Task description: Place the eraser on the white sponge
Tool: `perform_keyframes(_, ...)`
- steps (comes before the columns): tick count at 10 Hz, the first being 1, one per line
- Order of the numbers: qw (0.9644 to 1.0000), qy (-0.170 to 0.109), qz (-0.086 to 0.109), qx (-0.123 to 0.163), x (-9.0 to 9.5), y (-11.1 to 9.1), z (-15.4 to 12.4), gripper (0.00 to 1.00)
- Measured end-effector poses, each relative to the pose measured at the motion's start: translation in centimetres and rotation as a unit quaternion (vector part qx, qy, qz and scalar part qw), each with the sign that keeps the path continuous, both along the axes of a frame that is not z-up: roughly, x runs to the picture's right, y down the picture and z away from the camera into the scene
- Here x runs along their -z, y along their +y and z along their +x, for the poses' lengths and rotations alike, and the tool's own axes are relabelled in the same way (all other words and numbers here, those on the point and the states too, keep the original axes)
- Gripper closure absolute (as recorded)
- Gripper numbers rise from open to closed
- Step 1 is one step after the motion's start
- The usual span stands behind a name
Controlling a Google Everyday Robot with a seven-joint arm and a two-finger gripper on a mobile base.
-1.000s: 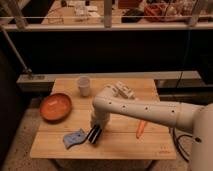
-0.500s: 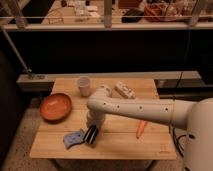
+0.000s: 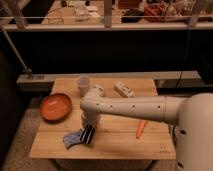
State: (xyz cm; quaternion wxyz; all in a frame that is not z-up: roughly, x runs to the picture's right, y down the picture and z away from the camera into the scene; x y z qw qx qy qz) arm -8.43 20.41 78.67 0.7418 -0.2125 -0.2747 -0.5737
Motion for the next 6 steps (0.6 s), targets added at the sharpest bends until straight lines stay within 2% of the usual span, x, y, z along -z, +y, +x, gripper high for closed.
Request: perform_keyframes(6, 0.9995, -0.016, 0.006, 0.026, -0.2, -0.3, -2.0, 0.93)
